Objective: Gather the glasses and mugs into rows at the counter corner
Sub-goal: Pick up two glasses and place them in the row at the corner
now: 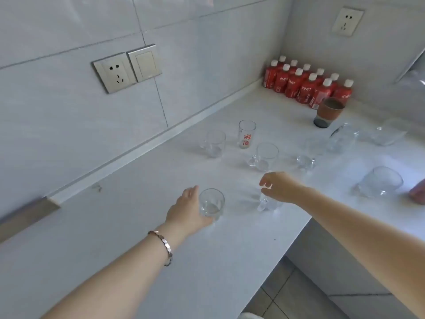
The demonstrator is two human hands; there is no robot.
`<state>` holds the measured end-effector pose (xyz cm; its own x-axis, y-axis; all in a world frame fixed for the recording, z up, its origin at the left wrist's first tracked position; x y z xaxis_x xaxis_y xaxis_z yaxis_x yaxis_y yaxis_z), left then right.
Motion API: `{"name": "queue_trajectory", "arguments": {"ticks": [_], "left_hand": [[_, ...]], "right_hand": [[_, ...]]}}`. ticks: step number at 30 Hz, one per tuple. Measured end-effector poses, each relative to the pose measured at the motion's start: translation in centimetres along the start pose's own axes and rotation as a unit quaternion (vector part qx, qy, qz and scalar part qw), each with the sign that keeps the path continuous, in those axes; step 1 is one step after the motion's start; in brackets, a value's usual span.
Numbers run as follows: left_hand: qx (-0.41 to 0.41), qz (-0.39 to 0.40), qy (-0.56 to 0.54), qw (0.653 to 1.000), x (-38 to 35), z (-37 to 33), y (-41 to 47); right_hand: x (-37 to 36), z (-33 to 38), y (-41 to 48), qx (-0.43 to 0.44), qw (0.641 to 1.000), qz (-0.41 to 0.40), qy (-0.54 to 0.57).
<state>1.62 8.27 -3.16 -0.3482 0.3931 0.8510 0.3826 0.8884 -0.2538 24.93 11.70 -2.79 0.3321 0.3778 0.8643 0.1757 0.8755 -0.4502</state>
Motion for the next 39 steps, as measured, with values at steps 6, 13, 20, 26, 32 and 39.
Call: {"name": "queue_trajectory", "arguments": {"ticks": [6, 13, 20, 26, 32, 39], "left_hand": [[0.054, -0.003, -0.061, 0.997, -3.8, -0.2, 4.8], [0.119, -0.145, -0.115, 0.976, -3.4, 2.0, 3.0], [0.168, -0.227, -0.152, 0.947, -2.0, 4.6, -2.8], [0.239, -0.313, -0.164, 0.904, 1.1, 10.5, -12.0], [0.323, -0.362, -0.145, 0.862, 4.2, 20.5, -26.0], [0.4, -0.4, -0.13, 0.814, 7.2, 35.7, -44.3]], "right_hand": [[1.4, -4.0, 2.7, -0.029, 1.0, 0.005, -0.009], [-2.0, -4.8, 3.3, -0.065, 0.996, 0.045, -0.036], [-2.5, -0.2, 2.4, 0.004, 0.999, 0.023, -0.038], [-5.4, 13.8, -2.5, 0.162, 0.984, 0.057, -0.053], [-11.8, 29.7, -11.2, 0.292, 0.951, 0.073, -0.067], [-22.8, 44.0, -22.6, 0.334, 0.933, 0.103, -0.081]]}}
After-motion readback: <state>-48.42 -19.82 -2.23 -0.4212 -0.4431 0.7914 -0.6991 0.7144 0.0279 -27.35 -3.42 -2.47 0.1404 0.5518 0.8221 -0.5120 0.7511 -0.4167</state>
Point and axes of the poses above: each hand's wrist, its own y-axis towards the middle knuckle, its own x-axis out of the back of the hand, z = x × y, the point moved 9 cm from there along y, towards the middle knuckle, and after that the axes turned 13 degrees about -x, right-handed, at the moved point
